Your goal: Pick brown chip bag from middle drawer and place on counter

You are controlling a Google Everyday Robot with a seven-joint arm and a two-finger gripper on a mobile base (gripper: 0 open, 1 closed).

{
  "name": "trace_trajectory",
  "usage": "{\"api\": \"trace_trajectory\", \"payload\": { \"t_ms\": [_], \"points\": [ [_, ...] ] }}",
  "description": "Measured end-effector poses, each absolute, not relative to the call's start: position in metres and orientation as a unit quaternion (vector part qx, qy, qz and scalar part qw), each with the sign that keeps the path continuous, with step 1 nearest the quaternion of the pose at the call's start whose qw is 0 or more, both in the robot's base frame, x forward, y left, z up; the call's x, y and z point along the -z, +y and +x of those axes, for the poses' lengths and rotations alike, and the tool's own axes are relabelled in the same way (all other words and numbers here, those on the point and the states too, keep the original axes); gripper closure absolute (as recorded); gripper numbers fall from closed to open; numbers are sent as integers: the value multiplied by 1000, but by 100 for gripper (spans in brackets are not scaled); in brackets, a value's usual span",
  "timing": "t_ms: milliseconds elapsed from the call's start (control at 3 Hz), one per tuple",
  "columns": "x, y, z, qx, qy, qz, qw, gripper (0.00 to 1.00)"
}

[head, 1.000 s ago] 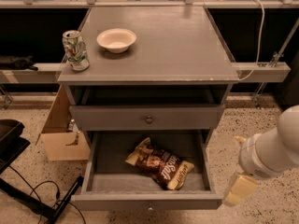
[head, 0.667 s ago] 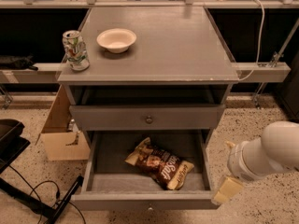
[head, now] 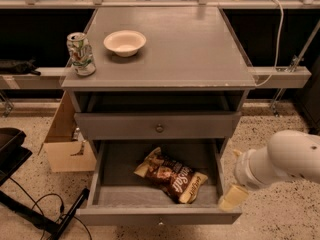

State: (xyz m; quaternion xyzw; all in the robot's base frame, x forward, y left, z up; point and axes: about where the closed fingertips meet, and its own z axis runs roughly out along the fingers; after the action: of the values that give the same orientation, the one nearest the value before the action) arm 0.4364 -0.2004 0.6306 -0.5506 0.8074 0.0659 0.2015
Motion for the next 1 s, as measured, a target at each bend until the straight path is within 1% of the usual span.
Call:
{"api": "trace_trajectory", "payload": {
  "t_ms": [333, 1000],
  "points": [
    [-597, -172, 474, -82, 800, -554, 215, 0],
    [-525, -120, 543, -93, 798, -554, 217, 0]
  ]
}}
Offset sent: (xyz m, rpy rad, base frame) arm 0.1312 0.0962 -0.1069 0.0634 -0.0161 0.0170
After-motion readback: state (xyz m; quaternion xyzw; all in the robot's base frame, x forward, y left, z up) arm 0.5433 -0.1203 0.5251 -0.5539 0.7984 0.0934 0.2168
